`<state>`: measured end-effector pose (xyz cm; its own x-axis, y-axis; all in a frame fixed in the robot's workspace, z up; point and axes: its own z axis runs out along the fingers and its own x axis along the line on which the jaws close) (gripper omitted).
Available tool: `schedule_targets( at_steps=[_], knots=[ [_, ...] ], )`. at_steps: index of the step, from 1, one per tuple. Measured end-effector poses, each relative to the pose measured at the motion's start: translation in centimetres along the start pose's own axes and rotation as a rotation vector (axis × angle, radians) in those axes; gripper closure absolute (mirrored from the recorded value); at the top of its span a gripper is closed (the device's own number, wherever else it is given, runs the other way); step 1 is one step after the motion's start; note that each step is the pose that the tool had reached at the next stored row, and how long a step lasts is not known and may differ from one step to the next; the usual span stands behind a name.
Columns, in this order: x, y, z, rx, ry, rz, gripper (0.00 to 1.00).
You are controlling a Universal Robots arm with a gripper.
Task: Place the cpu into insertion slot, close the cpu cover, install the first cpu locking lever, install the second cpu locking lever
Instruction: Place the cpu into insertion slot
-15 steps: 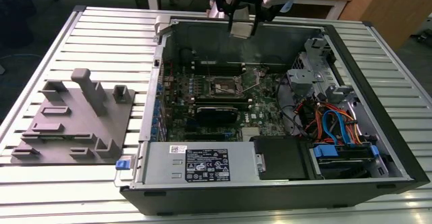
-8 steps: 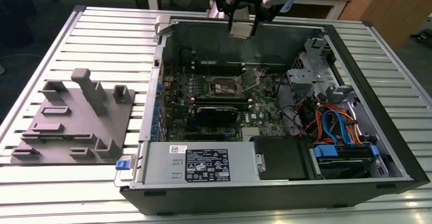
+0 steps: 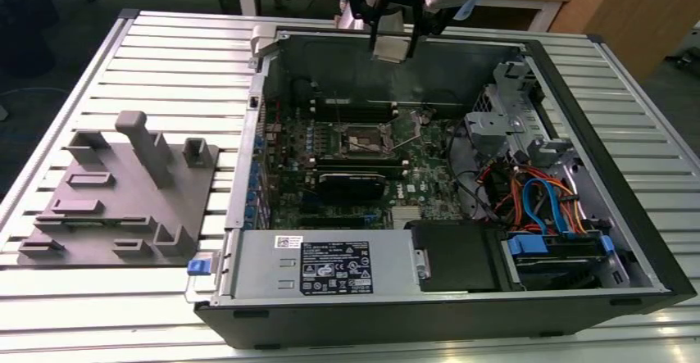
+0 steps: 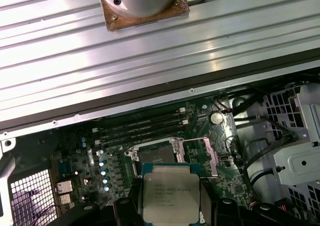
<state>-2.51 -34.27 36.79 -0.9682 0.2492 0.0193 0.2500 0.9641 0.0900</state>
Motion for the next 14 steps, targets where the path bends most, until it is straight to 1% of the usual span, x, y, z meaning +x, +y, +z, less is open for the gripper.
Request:
schedule_targets(
  at_steps=[4, 14],
  knots=[
    [0.0, 0.0, 0.0, -0.0002, -0.0008, 0.008, 0.46],
    [0.0, 0.0, 0.0, -0.0003, -0.0009, 0.009, 0.46]
  ],
)
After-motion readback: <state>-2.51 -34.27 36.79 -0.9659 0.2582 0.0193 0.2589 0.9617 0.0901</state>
